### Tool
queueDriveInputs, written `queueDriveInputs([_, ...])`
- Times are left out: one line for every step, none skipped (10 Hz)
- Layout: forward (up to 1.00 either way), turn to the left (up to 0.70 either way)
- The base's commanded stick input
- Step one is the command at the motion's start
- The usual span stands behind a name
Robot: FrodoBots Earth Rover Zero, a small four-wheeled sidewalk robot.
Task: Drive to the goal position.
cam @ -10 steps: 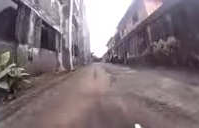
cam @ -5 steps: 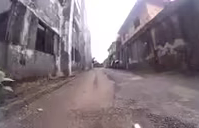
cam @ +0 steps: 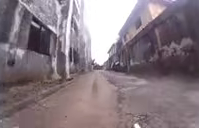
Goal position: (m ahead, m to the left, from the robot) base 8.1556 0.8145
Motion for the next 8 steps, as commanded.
queueDriveInputs([1.0,0.0])
queueDriveInputs([1.0,0.0])
queueDriveInputs([1.0,0.0])
queueDriveInputs([1.0,0.0])
queueDriveInputs([1.0,0.0])
queueDriveInputs([1.0,0.0])
queueDriveInputs([1.0,0.0])
queueDriveInputs([1.0,0.0])
